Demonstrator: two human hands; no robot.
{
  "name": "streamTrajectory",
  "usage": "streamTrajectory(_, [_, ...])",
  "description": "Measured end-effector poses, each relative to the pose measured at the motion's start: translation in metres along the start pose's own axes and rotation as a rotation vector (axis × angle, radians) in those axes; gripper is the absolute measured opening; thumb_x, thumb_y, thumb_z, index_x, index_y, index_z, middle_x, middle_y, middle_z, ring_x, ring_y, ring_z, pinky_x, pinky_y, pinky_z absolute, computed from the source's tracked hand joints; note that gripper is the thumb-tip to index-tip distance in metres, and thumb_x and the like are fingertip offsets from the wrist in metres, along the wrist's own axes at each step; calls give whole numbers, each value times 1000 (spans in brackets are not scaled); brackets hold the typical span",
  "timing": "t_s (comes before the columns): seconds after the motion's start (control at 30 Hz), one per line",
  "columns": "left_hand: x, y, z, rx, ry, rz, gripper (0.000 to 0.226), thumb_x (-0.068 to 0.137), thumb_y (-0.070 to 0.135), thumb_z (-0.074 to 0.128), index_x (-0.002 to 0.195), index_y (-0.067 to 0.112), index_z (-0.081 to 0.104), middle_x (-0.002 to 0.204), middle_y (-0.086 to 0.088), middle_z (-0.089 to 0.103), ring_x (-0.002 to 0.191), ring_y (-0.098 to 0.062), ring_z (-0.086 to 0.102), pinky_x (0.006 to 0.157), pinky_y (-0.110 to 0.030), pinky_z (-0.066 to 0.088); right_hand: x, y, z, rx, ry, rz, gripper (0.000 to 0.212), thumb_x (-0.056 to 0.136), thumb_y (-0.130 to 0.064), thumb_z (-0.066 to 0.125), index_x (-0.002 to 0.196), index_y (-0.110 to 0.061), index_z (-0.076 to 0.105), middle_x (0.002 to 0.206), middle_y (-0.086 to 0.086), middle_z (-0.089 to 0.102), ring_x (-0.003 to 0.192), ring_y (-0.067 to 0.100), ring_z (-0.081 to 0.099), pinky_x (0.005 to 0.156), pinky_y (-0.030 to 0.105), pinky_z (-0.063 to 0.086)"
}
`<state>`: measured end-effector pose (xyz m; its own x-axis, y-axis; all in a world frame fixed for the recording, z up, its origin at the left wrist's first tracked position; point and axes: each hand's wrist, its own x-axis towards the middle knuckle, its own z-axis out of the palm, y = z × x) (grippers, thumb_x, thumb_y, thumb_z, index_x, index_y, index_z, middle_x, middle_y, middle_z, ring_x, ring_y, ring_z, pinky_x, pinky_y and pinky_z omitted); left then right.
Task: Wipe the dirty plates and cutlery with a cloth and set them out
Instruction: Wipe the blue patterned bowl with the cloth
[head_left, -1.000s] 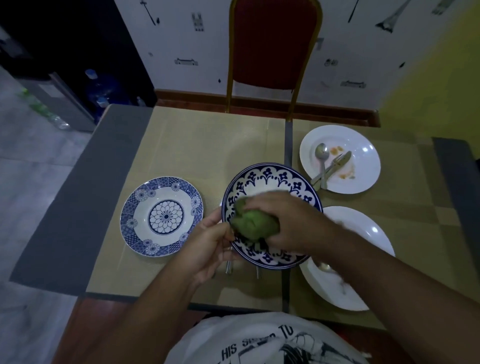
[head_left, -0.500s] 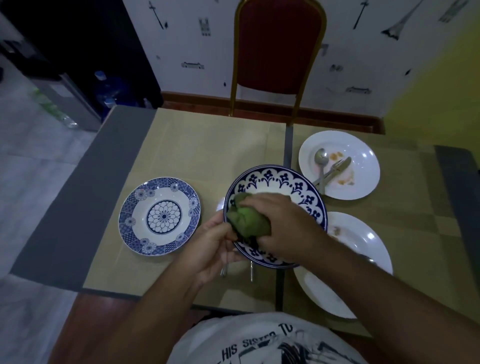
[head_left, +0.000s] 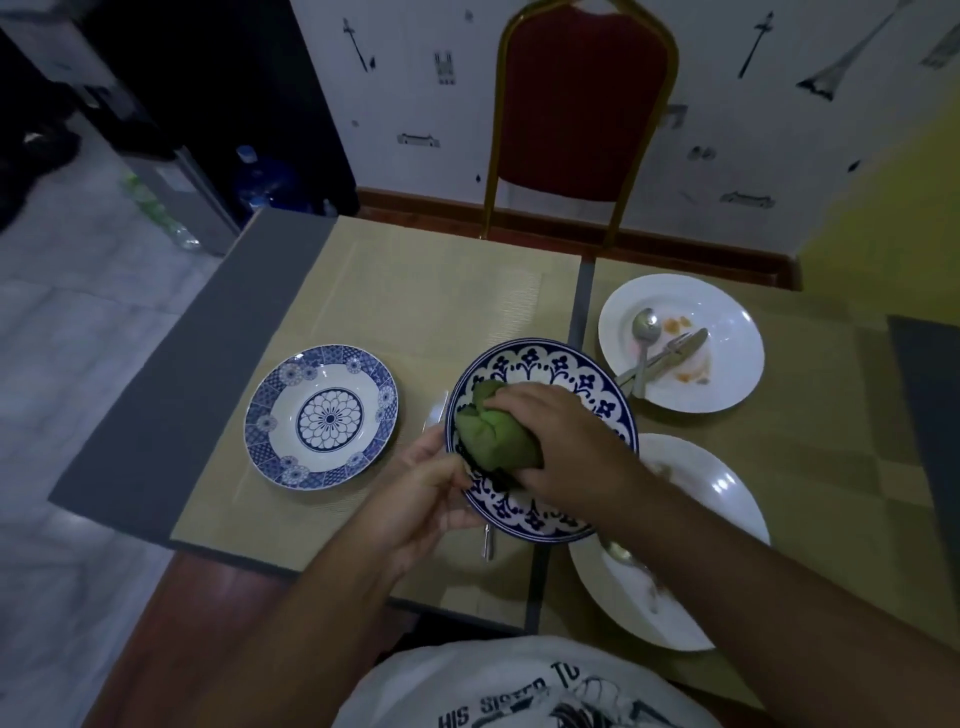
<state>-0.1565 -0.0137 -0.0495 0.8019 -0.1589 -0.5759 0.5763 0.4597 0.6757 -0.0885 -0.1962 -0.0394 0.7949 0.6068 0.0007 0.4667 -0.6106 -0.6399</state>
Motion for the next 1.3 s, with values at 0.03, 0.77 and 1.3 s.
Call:
streamTrajectory(0.03, [0,0,1,-6,18,-1,57,74,-8,50,120,18,71,115,-17,73,94,-31,70,74,-51,62,3,2,-4,-4,33,21,71,67,-16,77,132,-30,50,133,-9,52,123,10,43,104,32,36])
streamTrajectory(0.77, [55,135,-118,67,248,71,45,89,-11,51,122,14,69,109,-13,77,94,-27,76,71,-50,62,103,-21,-16,37,330,181,73,64,-7,72,129,-35,52,131,-12,51,117,4,48,94,18,38])
streamTrajectory(1.3, [181,227,-228,108,306,19,42,91,-11,57,117,22,64,95,-7,80,85,-26,78,61,-44,63,258,-28,52,-29,205,324,67,68,-10,73,129,-31,53,131,-7,55,117,22,50,94,44,47])
